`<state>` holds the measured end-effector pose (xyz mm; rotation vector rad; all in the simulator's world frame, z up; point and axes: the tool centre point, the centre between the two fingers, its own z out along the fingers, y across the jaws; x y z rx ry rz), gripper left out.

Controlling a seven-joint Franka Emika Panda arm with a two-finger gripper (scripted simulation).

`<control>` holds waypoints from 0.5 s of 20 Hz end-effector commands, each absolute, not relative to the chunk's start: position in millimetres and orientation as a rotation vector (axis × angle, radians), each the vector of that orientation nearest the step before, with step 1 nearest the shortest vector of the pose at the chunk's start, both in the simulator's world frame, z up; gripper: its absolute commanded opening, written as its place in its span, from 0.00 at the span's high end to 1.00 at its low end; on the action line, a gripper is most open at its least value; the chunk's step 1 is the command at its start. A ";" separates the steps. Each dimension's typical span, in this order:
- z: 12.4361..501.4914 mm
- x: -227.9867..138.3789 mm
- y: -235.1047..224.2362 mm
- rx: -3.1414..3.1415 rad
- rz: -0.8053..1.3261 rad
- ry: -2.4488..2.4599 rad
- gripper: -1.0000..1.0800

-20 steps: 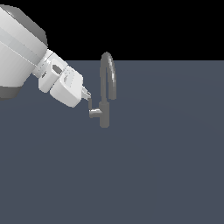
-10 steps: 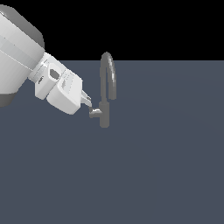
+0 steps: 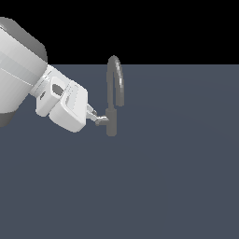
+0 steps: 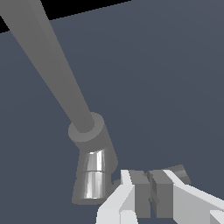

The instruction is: Turn on the faucet by rotating a designated handle.

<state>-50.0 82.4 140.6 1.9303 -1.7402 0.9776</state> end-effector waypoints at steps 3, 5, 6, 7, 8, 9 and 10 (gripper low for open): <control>115.3 -66.1 71.9 1.912 0.961 -1.731 1.00; 106.7 -71.2 69.6 1.908 0.958 -1.731 1.00; 102.4 -73.7 68.5 1.907 0.957 -1.730 1.00; 102.4 -73.7 68.5 1.907 0.957 -1.730 1.00; 111.7 -64.3 80.0 1.934 0.971 -1.732 1.00; 108.4 -64.1 79.6 1.933 0.970 -1.732 1.00; 105.1 -63.9 79.1 1.931 0.970 -1.732 1.00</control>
